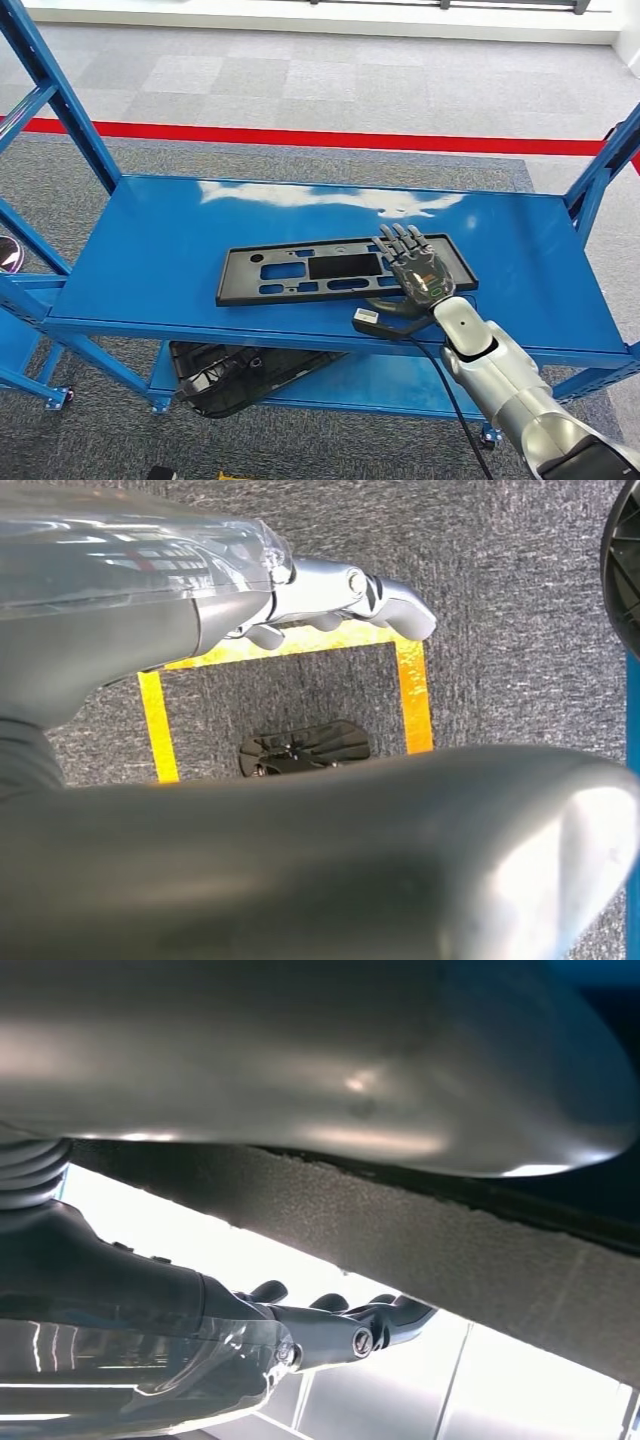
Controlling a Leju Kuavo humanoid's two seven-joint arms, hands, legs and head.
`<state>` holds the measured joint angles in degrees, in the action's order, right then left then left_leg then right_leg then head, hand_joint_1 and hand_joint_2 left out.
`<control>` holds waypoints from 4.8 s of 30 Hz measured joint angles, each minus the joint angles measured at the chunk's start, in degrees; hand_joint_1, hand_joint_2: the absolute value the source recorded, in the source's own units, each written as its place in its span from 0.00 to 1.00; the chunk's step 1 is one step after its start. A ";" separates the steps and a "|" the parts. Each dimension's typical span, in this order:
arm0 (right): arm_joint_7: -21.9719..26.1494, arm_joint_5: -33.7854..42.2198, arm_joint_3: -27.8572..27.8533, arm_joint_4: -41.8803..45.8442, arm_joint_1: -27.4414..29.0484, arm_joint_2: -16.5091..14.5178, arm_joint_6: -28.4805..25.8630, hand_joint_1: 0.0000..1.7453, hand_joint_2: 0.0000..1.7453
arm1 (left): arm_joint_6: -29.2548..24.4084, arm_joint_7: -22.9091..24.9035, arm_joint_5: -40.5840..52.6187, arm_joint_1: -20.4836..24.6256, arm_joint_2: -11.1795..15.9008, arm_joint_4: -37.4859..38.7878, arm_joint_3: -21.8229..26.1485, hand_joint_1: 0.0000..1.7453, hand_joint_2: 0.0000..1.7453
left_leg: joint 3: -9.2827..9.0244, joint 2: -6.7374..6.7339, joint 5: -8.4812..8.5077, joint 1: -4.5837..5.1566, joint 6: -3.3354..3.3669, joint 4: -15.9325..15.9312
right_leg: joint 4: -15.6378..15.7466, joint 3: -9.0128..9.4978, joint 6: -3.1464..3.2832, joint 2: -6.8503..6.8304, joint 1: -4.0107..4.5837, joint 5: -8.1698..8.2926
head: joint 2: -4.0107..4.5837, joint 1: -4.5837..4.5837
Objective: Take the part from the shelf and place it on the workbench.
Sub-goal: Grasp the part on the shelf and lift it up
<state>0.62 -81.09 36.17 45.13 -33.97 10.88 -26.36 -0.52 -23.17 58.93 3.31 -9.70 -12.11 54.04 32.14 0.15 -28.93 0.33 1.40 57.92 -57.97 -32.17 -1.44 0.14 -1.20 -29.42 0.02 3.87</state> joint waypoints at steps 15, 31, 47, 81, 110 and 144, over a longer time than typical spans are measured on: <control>-0.49 -0.14 0.00 0.21 0.39 -0.04 -0.22 0.25 1.00 | 0.37 2.99 1.22 0.00 0.00 0.00 0.67 0.00 0.00 | -0.01 0.00 0.00 0.00 0.00 0.00 | 0.00 0.01 0.00 0.00 0.00 0.00 | 0.00 0.00; -0.16 -0.28 0.02 0.48 0.82 -0.02 0.22 1.00 1.00 | -0.33 2.13 1.22 -0.01 0.00 0.00 0.64 0.00 0.00 | 0.01 0.00 0.00 0.00 0.00 0.00 | 0.00 -0.01 0.00 0.00 0.00 0.00 | 0.00 0.00; 0.36 1.48 0.00 1.01 1.08 0.16 0.22 1.00 1.00 | -0.68 0.69 1.22 -0.01 0.00 0.00 0.66 0.00 0.00 | 0.01 0.00 0.00 0.00 0.00 0.00 | 0.00 -0.01 0.00 0.00 0.00 0.00 | -0.01 0.00; 15.83 63.05 -20.58 58.07 23.42 12.82 21.08 1.00 1.00 | -1.46 -1.03 -0.37 -0.43 0.00 0.00 4.01 0.00 0.00 | 0.20 0.04 -0.05 0.02 0.01 0.00 | 0.02 -0.18 -0.01 -0.10 -0.01 -0.03 | -0.01 0.00; 19.42 78.94 -12.93 69.92 42.62 10.30 39.00 1.00 1.00 | -2.48 0.03 -3.63 -0.41 -0.04 0.00 8.91 0.00 0.00 | 0.19 0.04 -0.09 0.02 -0.01 -0.01 | 0.02 -0.16 -0.04 -0.09 -0.02 -0.09 | 0.00 0.00; 20.73 85.88 -10.62 65.51 41.99 7.03 42.25 1.00 1.00 | -3.48 1.98 -4.07 -0.29 0.66 -0.02 10.98 0.00 0.00 | 2.74 -0.29 2.13 0.35 0.27 1.12 | -0.56 4.22 -0.38 0.18 -0.48 -3.91 | -0.01 0.01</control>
<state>21.35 4.79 25.56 110.64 8.02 17.92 15.89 -4.00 -21.20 54.87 3.02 -9.05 -12.13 65.02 34.88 -0.15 -26.79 0.69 1.67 59.04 -58.53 -27.96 -1.83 0.32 -1.68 -33.33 0.01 3.88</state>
